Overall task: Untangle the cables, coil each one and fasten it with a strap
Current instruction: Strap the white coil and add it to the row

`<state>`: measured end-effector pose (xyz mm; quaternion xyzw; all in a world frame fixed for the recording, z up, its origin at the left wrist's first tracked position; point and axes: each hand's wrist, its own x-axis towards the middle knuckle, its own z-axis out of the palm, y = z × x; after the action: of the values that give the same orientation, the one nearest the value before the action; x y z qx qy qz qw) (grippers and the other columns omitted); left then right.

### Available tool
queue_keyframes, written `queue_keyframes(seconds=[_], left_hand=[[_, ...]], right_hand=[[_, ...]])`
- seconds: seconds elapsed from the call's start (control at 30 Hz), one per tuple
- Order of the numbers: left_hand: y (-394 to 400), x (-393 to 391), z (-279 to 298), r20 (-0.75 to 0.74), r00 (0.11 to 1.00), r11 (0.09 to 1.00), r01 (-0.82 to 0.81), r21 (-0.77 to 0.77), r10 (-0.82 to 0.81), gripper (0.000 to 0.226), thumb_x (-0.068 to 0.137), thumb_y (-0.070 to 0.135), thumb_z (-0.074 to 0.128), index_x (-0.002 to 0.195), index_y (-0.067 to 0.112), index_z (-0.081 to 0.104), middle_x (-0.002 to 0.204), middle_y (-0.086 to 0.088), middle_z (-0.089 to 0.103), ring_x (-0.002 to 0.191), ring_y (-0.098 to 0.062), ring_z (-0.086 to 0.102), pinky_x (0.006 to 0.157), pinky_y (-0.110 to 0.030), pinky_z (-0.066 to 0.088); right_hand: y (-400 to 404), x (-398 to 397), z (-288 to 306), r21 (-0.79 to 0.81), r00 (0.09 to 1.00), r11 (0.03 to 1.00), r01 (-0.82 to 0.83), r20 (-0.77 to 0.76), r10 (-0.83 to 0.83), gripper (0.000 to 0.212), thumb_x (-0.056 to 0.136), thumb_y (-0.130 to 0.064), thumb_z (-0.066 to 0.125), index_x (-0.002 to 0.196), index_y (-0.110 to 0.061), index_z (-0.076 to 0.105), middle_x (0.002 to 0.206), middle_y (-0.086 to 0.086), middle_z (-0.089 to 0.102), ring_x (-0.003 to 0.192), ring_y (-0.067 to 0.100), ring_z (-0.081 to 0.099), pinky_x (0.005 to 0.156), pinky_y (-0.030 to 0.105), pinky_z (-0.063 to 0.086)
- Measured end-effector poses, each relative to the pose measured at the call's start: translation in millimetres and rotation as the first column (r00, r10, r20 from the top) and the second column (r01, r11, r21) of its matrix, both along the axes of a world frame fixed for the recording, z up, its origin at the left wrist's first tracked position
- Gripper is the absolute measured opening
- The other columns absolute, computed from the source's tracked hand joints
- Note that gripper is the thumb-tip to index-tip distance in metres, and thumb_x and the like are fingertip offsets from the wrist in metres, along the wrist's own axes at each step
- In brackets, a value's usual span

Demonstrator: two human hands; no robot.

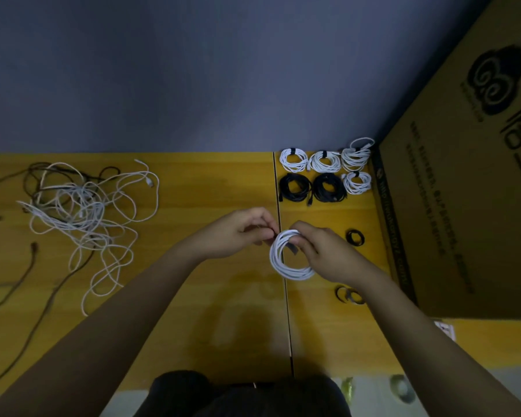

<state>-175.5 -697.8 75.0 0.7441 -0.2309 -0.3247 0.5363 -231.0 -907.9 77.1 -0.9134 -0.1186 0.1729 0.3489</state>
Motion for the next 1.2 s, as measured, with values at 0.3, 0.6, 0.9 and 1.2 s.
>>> queue_keyframes(seconds=[0.3,0.6,0.9,1.2], left_hand=[[-0.4,-17.3,9.5,-0.249,0.928,0.930,-0.324,-0.172,0.277,0.018,0.098,0.020,0.045,0.100,0.015,0.063,0.098,0.002,0.068,0.088,-0.004,0.066,0.075,-0.019,0.052],[-7.7,-18.5,8.6,-0.170,0.917,0.921,-0.380,-0.090,0.362,0.008,0.088,0.009,0.065,0.091,0.014,0.060,0.088,0.003,0.067,0.071,0.003,0.062,0.062,-0.012,0.046],[-12.4,-16.0,17.5,-0.188,0.876,0.880,-0.466,-0.089,0.445,0.013,0.082,-0.002,0.070,0.090,0.004,0.063,0.077,-0.004,0.072,0.064,-0.007,0.068,0.062,-0.014,0.050],[-18.2,-19.7,21.4,-0.190,0.824,0.819,-0.560,-0.127,0.534,0.012,0.081,0.000,0.072,0.086,0.009,0.066,0.079,-0.002,0.072,0.065,-0.006,0.068,0.064,-0.015,0.050]], right_hand=[[23.5,-10.9,1.3,0.063,0.967,0.982,0.178,0.171,-0.187,0.016,0.102,-0.028,0.041,0.087,-0.028,0.047,0.056,-0.006,0.039,0.050,0.014,0.040,0.044,0.026,0.017],[37.8,-10.2,-6.6,0.122,0.949,0.957,0.263,0.146,-0.279,0.016,0.101,-0.023,0.044,0.088,-0.022,0.054,0.060,-0.012,0.049,0.051,0.007,0.048,0.043,0.022,0.026],[43.1,-12.9,3.2,0.333,0.947,0.892,0.307,-0.011,-0.322,0.020,0.102,-0.023,0.041,0.121,-0.021,0.047,0.066,-0.027,0.059,0.052,-0.001,0.052,0.047,0.014,0.033],[30.0,-15.8,7.0,0.407,0.930,0.887,0.217,0.191,-0.315,0.029,0.092,-0.005,0.058,0.090,-0.034,0.057,0.120,-0.007,0.047,0.111,-0.002,0.049,0.058,0.020,0.045]])
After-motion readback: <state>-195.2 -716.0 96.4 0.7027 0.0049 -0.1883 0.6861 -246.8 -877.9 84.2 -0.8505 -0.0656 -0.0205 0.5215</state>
